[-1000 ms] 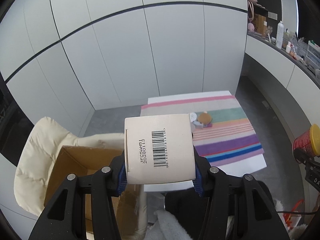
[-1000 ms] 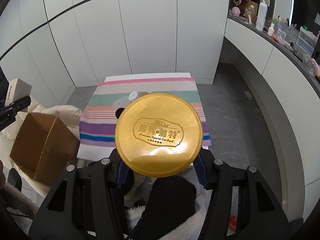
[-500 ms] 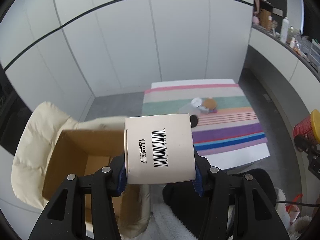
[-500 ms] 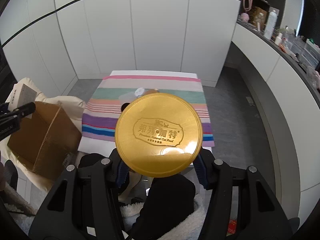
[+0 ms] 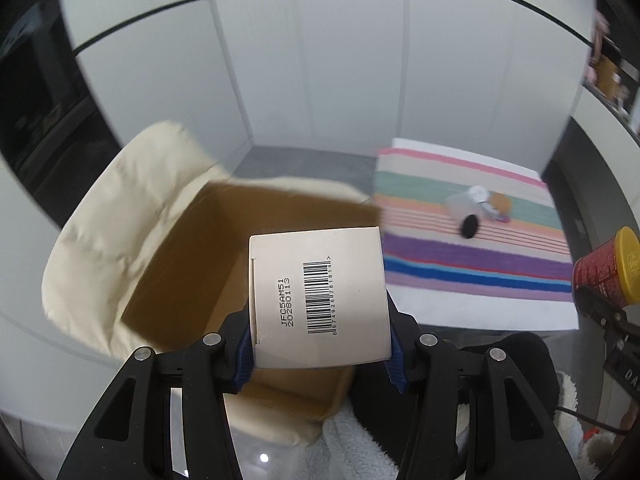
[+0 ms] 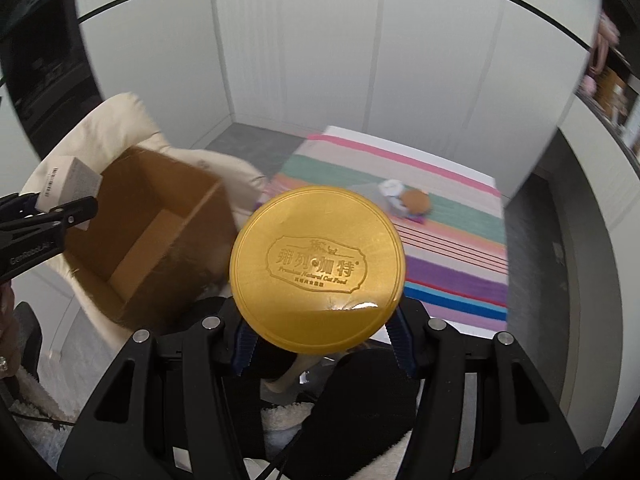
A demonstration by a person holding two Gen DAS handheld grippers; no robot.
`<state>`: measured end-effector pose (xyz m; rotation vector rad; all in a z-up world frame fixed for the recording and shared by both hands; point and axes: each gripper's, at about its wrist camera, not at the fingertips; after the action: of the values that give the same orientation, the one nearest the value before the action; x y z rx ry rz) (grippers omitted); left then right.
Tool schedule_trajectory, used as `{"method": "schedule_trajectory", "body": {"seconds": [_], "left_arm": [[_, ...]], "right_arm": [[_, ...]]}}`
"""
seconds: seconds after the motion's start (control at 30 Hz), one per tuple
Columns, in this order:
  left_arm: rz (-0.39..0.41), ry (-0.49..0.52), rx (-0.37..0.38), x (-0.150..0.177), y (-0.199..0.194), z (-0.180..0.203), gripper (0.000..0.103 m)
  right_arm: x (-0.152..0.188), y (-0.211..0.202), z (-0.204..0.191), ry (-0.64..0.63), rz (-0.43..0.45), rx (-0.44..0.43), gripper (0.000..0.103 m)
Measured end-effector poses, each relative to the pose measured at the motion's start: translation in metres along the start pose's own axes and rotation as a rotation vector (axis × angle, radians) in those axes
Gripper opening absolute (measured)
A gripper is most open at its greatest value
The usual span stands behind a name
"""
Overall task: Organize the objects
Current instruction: 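Lift the red can with the right tool while the left tool carries the white box toward the cardboard box, then open the right tool over the cardboard box while the left tool releases the white box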
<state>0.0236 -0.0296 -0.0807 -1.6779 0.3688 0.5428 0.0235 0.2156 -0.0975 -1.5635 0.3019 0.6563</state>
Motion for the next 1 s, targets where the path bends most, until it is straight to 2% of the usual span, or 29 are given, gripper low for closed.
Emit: {"method": "schedule_trajectory", "body": {"seconds": [0.3, 0.47, 0.63, 0.8, 0.9, 1.0], "left_arm": [[-0.05, -0.124, -0.076, 0.027, 0.01, -0.068, 0.054], [-0.039, -0.17, -0.114, 0.024, 0.02, -0.087, 0.054], [-0.06, -0.23, -0.13, 0.003, 0.055, -0.102, 0.054], [-0.099, -0.244, -0.128, -0.006, 0.086, -0.108, 0.054], [-0.121, -0.284, -0.098, -0.01, 0.099, -0.119, 0.054], [-0.108, -0.311, -0.115, -0.012, 0.103, -0.128, 0.055]], "right_arm": [[-0.007, 0.028, -0.112, -0.212, -0.034, -0.162, 0.058], [-0.011, 0.038, -0.153, -0.28, -0.046, -0.219, 0.058], [-0.024, 0.058, -0.173, -0.293, -0.057, -0.222, 0.058], [-0.045, 0.088, -0.19, -0.297, -0.091, -0.229, 0.058], [-0.057, 0.106, -0.202, -0.317, -0.092, -0.186, 0.058], [-0.068, 0.122, -0.21, -0.32, -0.099, -0.178, 0.058]]}}
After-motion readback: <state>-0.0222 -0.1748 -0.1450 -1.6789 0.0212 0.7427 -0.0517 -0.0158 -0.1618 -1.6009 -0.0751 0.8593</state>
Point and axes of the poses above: each gripper's, at about its wrist camera, not at the fingertips, and y roughly the way its jaws point, z to its right, x to its underside, and after that the axes turned 1 degree about -z, right-handed
